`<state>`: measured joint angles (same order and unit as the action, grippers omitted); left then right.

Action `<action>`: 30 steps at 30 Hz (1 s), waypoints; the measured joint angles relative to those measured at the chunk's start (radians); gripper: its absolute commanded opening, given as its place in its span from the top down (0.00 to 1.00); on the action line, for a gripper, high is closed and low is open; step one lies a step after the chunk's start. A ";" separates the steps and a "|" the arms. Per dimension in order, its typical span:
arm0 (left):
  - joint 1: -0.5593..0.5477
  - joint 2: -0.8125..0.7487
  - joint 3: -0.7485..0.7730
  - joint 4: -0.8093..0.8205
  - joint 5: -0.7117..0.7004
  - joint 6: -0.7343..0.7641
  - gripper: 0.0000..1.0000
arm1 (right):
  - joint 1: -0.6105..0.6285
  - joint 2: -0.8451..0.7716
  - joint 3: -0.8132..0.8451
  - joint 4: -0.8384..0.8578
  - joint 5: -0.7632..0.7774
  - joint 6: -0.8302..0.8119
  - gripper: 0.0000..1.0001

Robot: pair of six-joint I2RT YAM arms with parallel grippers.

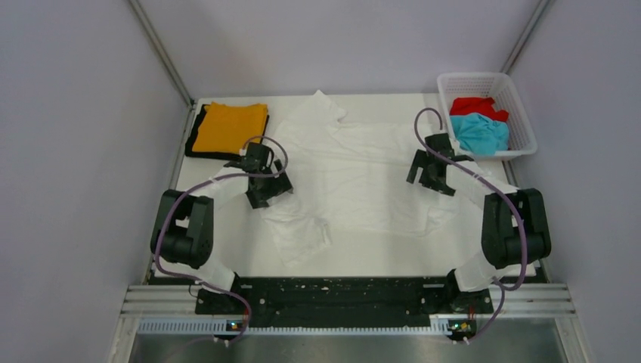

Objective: Fold and stack the t-shirts
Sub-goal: Flatten out the tshirt

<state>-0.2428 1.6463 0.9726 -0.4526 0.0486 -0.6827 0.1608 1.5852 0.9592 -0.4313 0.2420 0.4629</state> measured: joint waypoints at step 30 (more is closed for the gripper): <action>-0.191 -0.320 -0.086 -0.188 0.023 -0.032 0.01 | 0.128 -0.206 -0.189 -0.081 -0.175 0.094 0.01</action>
<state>-0.4339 1.3266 0.8864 -0.6407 0.0715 -0.7143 0.2886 1.3792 0.7704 -0.5125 0.0666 0.5571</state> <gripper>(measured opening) 0.986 0.987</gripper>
